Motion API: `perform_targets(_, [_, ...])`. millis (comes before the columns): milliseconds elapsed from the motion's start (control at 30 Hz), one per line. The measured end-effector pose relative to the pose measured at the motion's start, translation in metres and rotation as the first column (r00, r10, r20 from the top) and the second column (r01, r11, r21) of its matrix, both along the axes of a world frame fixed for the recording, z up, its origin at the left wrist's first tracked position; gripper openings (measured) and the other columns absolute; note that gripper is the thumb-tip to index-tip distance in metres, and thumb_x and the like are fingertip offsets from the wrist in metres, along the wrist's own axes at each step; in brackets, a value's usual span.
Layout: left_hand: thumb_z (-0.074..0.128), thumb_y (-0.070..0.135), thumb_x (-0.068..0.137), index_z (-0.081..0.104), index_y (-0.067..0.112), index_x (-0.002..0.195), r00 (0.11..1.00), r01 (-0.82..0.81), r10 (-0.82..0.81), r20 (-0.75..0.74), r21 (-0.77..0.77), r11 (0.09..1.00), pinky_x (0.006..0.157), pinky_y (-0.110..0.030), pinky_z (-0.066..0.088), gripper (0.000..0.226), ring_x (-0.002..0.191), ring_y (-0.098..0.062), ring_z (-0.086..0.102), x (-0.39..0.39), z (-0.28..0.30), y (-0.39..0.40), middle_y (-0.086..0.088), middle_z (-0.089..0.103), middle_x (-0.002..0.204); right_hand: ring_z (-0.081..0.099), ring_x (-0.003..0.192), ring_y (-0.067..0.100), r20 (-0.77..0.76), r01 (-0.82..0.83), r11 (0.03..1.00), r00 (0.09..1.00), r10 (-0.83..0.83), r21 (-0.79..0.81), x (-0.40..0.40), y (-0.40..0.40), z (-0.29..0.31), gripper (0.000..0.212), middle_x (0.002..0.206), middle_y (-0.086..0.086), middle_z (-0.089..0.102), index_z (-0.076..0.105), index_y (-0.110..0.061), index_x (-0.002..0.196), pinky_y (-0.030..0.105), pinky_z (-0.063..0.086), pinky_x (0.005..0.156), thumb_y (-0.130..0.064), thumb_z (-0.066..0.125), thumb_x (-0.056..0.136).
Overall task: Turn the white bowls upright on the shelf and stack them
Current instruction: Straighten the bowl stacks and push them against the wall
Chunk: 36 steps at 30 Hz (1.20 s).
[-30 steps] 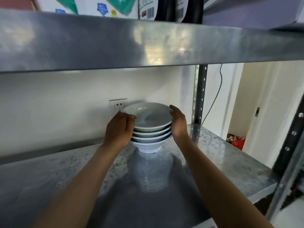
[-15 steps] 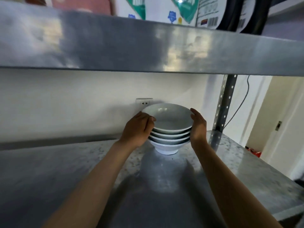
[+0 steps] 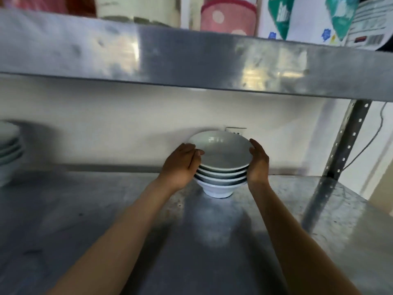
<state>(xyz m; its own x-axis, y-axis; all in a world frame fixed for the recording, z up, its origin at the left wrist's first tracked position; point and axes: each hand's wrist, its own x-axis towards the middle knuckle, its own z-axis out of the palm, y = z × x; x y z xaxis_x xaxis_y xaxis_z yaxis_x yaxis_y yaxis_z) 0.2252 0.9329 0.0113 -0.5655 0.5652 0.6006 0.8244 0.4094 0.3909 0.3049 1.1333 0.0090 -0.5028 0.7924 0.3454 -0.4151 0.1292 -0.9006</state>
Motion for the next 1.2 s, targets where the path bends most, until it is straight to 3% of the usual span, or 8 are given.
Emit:
perform_targets(133, [0.029, 0.029, 0.097, 0.067, 0.015, 0.115, 0.999, -0.046, 0.046, -0.013, 0.022, 0.999, 0.111, -0.023, 0.024, 0.045, 0.128, -0.018, 0.046, -0.015, -0.003, -0.056, -0.004, 0.065, 0.121, 0.056, 0.121, 0.021, 0.062, -0.041, 0.999, 0.997, 0.039, 0.032, -0.024, -0.05, 0.004, 0.04, 0.13, 0.004, 0.061, 0.063, -0.016, 0.123, 0.038, 0.039, 0.109, -0.017, 0.05, 0.085])
perform_targets(433, [0.033, 0.026, 0.098, 0.064, 0.012, 0.121, 0.983, -0.164, 0.162, -0.082, -0.015, 0.986, 0.108, -0.023, 0.024, 0.041, 0.12, -0.022, 0.05, -0.041, 0.008, -0.188, -0.008, 0.063, 0.123, 0.053, 0.123, 0.027, 0.056, -0.157, 0.987, 0.986, 0.158, -0.025, -0.077, -0.174, -0.005, 0.034, 0.131, 0.012, 0.059, 0.061, -0.007, 0.123, 0.041, 0.037, 0.111, -0.002, 0.046, 0.093])
perform_targets(600, [0.011, 0.047, 0.089, 0.059, 0.016, 0.128, 0.958, -0.255, 0.248, -0.145, -0.034, 0.966, 0.112, -0.028, 0.025, 0.069, 0.118, -0.022, 0.051, -0.059, 0.008, -0.261, -0.008, 0.063, 0.123, 0.055, 0.113, 0.022, 0.024, -0.225, 0.974, 0.974, 0.225, -0.007, -0.112, -0.243, -0.003, 0.036, 0.128, 0.014, 0.059, 0.058, 0.001, 0.124, 0.02, 0.045, 0.093, 0.004, 0.044, 0.092])
perform_targets(767, [0.006, 0.044, 0.086, 0.047, 0.016, 0.138, 0.906, -0.382, 0.349, -0.239, -0.108, 0.918, 0.108, -0.031, 0.028, 0.072, 0.119, -0.029, 0.051, -0.076, 0.01, -0.317, -0.013, 0.06, 0.127, 0.053, 0.121, 0.024, 0.048, -0.262, 0.965, 0.964, 0.262, -0.01, -0.145, -0.3, -0.002, 0.036, 0.131, 0.015, 0.058, 0.06, 0.0, 0.123, 0.027, 0.038, 0.103, 0.005, 0.043, 0.092])
perform_targets(900, [0.017, 0.038, 0.089, 0.053, 0.011, 0.133, 0.892, -0.412, 0.39, -0.228, -0.06, 0.909, 0.107, -0.039, 0.035, 0.063, 0.109, -0.031, 0.057, -0.099, 0.008, -0.349, -0.015, 0.065, 0.114, 0.052, 0.124, 0.027, 0.042, -0.292, 0.956, 0.955, 0.292, -0.015, -0.172, -0.33, -0.001, 0.036, 0.13, 0.014, 0.059, 0.06, -0.003, 0.124, 0.03, 0.038, 0.105, 0.002, 0.043, 0.092])
perform_targets(967, [0.027, 0.032, 0.09, 0.061, 0.006, 0.124, 0.873, -0.424, 0.409, -0.268, 0.001, 0.906, 0.099, -0.039, 0.044, 0.054, 0.098, -0.032, 0.063, -0.106, 0.003, -0.359, -0.016, 0.069, 0.102, 0.052, 0.124, 0.027, 0.037, -0.316, 0.949, 0.948, 0.316, -0.008, -0.183, -0.341, -0.005, 0.036, 0.131, 0.014, 0.058, 0.06, -0.003, 0.123, 0.031, 0.038, 0.106, 0.003, 0.043, 0.092])
perform_targets(1067, [0.034, 0.027, 0.09, 0.069, 0.007, 0.111, 0.838, -0.486, 0.444, -0.318, -0.061, 0.872, 0.087, -0.033, 0.051, 0.046, 0.086, -0.028, 0.068, -0.113, 0.002, -0.369, -0.011, 0.073, 0.092, 0.052, 0.12, 0.024, 0.019, -0.34, 0.94, 0.94, 0.34, 0.002, -0.196, -0.35, -0.009, 0.037, 0.132, 0.015, 0.057, 0.058, 0.0, 0.126, 0.025, 0.037, 0.099, 0.003, 0.041, 0.094])
perform_targets(1200, [0.023, 0.033, 0.091, 0.063, 0.007, 0.122, 0.841, -0.508, 0.472, -0.265, -0.087, 0.857, 0.107, -0.036, 0.036, 0.056, 0.105, -0.028, 0.063, -0.129, 0.006, -0.377, -0.012, 0.069, 0.11, 0.052, 0.116, 0.02, 0.0, -0.356, 0.933, 0.934, 0.357, 0.058, -0.214, -0.357, -0.008, 0.036, 0.13, 0.015, 0.058, 0.058, 0.001, 0.125, 0.015, 0.037, 0.09, 0.004, 0.041, 0.094])
